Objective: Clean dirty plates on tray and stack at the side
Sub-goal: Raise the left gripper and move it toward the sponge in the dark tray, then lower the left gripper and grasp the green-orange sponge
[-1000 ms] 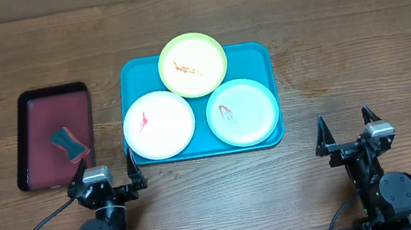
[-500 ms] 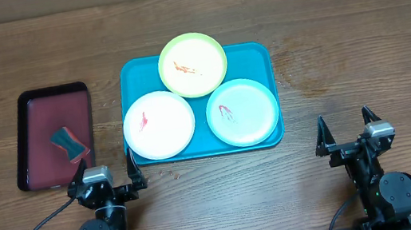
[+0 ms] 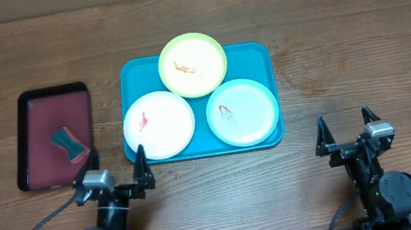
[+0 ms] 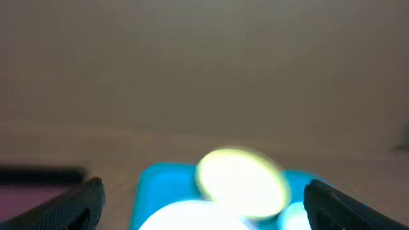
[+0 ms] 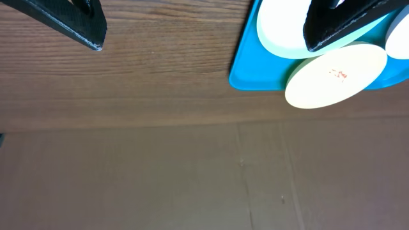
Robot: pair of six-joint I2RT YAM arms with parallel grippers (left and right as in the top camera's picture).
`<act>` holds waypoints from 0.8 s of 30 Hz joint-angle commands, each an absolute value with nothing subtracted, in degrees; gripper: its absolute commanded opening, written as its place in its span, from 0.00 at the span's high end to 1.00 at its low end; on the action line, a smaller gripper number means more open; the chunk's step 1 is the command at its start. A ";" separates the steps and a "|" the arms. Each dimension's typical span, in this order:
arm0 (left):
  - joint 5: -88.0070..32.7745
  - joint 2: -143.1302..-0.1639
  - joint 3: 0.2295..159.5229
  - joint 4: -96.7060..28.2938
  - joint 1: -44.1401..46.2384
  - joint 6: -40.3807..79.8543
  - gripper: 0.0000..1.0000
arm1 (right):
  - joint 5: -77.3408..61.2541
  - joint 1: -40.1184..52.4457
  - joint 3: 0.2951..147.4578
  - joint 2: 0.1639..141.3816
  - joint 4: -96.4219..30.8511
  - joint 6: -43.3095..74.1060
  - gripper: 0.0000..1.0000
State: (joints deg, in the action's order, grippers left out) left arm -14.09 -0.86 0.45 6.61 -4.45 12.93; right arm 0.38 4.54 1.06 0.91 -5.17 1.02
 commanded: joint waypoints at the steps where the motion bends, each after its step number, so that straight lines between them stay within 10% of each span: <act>1: -25.50 -0.36 0.27 17.65 -3.77 19.97 0.00 | 0.32 4.82 0.47 0.93 -4.78 0.60 0.00; 8: -20.91 -0.40 4.25 31.77 -3.79 12.64 0.00 | 0.32 4.80 0.47 0.93 -4.78 0.60 0.00; 18: -11.35 -22.55 36.40 -12.05 -3.77 5.45 0.00 | 0.32 4.82 0.47 0.93 -4.78 0.60 0.00; 24: -23.77 -39.05 47.99 -17.39 -3.77 4.60 0.00 | 0.32 4.80 0.47 0.93 -4.78 0.60 0.00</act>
State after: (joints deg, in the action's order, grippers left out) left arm -16.99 -34.39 44.47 -17.41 -4.10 6.85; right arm 0.36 4.56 1.06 1.02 -5.15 1.02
